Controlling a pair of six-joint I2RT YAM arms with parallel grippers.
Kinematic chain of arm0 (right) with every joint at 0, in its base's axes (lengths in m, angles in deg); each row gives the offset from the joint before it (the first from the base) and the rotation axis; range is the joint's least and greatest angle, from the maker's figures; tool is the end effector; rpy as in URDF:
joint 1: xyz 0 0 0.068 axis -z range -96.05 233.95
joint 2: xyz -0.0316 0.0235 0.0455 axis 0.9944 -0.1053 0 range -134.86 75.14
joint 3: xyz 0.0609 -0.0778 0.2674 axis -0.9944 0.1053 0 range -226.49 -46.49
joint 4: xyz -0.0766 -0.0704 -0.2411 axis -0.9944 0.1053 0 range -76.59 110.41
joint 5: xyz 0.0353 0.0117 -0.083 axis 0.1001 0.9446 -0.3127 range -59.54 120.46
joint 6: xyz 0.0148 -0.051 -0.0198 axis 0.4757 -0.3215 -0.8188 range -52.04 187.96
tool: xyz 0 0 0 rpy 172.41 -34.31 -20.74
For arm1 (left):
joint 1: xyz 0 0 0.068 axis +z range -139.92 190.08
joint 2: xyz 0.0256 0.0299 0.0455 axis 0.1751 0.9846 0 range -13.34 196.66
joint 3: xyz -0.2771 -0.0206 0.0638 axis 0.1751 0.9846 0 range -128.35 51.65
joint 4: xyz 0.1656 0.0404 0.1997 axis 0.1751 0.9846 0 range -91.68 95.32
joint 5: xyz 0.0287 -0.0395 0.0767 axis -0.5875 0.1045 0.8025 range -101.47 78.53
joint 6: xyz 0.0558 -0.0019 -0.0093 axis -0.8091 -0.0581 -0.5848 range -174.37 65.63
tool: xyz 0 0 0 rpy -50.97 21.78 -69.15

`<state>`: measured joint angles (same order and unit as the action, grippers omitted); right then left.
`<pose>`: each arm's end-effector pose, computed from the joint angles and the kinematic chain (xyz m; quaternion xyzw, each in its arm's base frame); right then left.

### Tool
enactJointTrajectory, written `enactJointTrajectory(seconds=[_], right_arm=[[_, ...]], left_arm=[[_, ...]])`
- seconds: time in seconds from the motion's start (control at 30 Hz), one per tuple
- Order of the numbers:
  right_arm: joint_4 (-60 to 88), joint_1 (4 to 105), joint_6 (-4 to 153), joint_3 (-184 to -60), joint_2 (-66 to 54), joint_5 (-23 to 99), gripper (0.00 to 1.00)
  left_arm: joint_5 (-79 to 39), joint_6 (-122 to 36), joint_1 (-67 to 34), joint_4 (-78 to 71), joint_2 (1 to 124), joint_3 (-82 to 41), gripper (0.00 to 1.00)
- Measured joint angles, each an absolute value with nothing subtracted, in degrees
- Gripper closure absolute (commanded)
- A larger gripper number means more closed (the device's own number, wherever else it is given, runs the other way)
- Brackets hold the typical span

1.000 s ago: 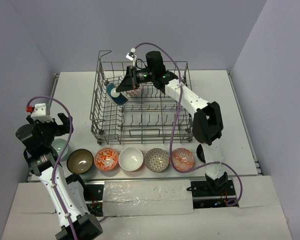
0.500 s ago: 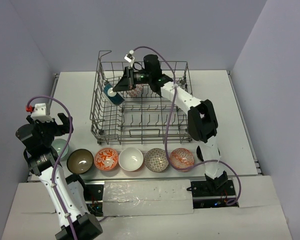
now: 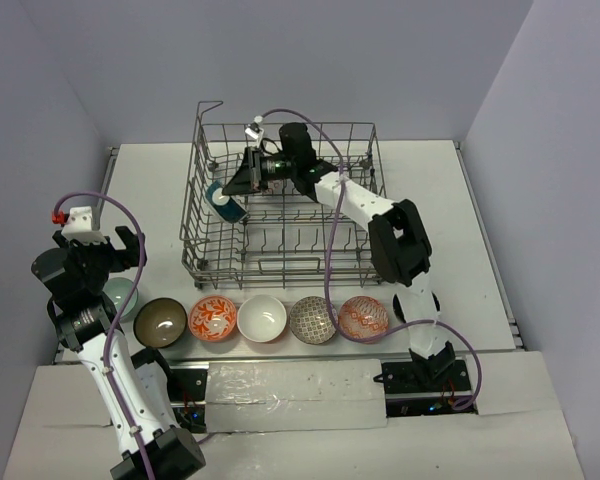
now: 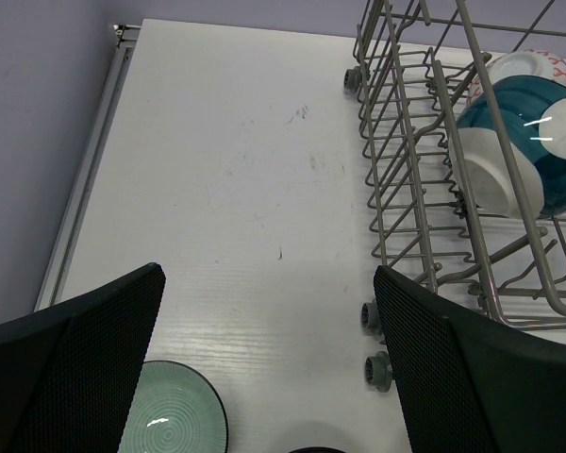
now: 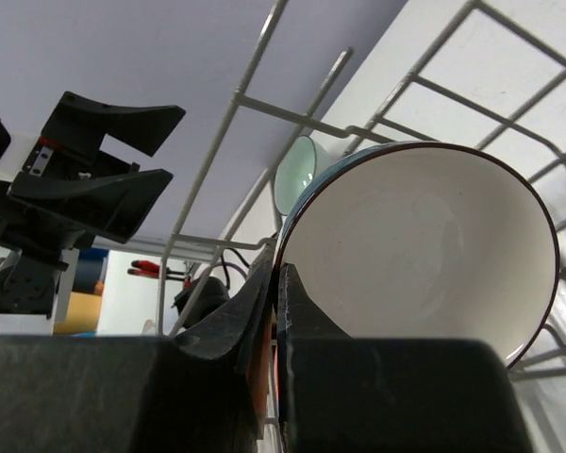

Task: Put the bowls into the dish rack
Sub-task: Turn the bowl upside down over the dish rack.

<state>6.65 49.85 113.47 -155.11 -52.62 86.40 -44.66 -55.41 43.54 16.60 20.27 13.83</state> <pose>0.4252 0.3276 0.2875 -0.2241 0.7140 0.6351 0.1912 0.1242 0.0562 0.3186 -0.0422 0.7745 -0.0402 0.6298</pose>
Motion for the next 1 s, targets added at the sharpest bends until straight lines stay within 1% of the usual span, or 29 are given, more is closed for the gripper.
enactJointTrajectory(seconds=[0.43, 0.77, 1.0], right_arm=[[-1.2, 46.7, 120.6, -154.9, -53.7, 86.7, 1.00], [-8.4, 46.3, 125.6, -146.4, -54.7, 86.4, 1.00], [-9.5, 45.7, 121.5, -143.6, -53.1, 85.7, 1.00]], left_arm=[[-44.7, -55.4, 43.5, 16.6, 20.3, 13.8, 0.01], [-44.7, -55.4, 43.5, 16.6, 20.3, 13.8, 0.01], [-44.7, -55.4, 43.5, 16.6, 20.3, 13.8, 0.01]])
